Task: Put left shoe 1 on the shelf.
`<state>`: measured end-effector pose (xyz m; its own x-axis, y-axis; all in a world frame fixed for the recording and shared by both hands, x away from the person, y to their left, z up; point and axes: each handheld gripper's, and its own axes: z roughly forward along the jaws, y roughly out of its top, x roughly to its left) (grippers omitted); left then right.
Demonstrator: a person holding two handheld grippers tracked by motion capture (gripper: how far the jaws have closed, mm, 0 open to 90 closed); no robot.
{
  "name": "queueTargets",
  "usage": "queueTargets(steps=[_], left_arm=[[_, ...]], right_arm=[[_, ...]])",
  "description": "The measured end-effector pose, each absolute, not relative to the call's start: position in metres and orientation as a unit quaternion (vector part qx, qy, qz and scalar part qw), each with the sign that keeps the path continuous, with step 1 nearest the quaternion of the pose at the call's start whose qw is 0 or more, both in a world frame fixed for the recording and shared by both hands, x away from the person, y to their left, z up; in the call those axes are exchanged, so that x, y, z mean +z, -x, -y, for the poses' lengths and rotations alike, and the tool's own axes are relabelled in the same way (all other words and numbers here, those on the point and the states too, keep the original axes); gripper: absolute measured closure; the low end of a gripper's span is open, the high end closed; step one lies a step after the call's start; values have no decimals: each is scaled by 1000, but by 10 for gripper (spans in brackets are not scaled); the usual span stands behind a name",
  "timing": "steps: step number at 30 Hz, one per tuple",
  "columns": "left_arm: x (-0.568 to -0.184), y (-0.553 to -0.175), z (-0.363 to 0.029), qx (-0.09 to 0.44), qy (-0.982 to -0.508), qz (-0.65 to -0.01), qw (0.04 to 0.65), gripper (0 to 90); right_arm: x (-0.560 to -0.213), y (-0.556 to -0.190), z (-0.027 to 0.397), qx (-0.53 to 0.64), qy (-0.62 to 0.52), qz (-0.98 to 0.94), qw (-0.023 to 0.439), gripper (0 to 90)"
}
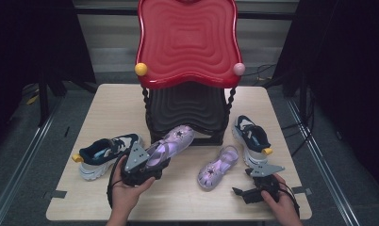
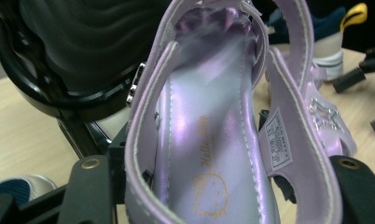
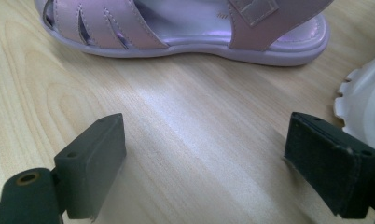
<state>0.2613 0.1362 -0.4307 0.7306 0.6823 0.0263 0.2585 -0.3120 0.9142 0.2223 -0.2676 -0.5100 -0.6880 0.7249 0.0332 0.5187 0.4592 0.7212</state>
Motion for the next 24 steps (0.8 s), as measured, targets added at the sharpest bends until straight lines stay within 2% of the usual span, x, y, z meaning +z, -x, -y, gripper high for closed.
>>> queueTargets(steps=[12, 24], left_arm=[[-419, -271, -129, 246, -746, -324, 528, 376], [-418, -280, -117, 270, -731, -341, 526, 376]], right_arm=[[-510, -222, 268, 366, -369, -842, 141, 117], [-510, -222, 268, 366, -369, -842, 141, 117]])
